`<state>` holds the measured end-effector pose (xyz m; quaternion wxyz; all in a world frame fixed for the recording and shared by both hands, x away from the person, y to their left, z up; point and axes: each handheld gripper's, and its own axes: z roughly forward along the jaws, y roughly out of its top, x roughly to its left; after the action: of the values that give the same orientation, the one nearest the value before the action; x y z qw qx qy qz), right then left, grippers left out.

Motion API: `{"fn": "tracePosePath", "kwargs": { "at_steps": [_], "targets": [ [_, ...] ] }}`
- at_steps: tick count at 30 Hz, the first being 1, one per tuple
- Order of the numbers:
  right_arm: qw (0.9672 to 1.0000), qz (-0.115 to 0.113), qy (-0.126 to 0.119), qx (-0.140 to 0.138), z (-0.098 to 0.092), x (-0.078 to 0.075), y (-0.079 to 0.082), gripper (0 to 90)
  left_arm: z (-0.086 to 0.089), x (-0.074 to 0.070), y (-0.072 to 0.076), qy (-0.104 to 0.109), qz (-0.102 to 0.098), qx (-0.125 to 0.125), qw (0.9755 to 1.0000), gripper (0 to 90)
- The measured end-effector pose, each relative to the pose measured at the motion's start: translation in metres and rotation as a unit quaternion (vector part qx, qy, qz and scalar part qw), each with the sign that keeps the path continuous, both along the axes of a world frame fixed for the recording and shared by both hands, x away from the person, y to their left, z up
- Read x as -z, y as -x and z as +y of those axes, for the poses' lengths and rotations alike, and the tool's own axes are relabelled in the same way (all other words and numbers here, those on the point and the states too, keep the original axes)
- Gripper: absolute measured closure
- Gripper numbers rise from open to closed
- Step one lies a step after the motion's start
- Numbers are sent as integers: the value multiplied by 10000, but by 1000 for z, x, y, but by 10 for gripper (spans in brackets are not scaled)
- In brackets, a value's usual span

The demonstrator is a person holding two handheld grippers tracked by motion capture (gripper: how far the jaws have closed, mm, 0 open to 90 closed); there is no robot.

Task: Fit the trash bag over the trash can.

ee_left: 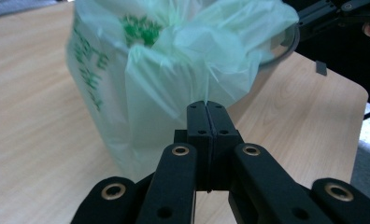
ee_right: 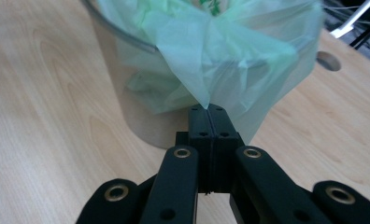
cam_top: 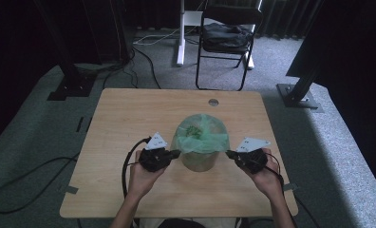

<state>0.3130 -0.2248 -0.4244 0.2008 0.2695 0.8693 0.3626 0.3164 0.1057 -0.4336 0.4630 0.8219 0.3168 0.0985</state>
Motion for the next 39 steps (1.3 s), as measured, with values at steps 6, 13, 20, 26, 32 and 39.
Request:
{"fn": "tracePosePath", "kwargs": {
  "at_steps": [6,13,20,26,32,39],
  "targets": [
    [10000,64,-10,-26,1,4,0,900,1,12,1,-53,144,-38,9999,900],
    [9998,190,81,-15,-4,11,0,900,9,24,0,-149,310,-191,9992,900],
    [9992,360,169,-4,-10,19,-1,900,9,33,2,-362,387,-217,9984,900],
    [9982,504,297,120,-16,28,-4,900,5,44,-1,-486,506,-232,9973,900],
    [9975,583,308,245,-22,33,-7,900,11,52,-6,-563,648,-365,9956,900],
    [9966,688,296,333,-27,37,-8,900,17,57,-7,-560,762,-497,9943,900]
  ]
}}
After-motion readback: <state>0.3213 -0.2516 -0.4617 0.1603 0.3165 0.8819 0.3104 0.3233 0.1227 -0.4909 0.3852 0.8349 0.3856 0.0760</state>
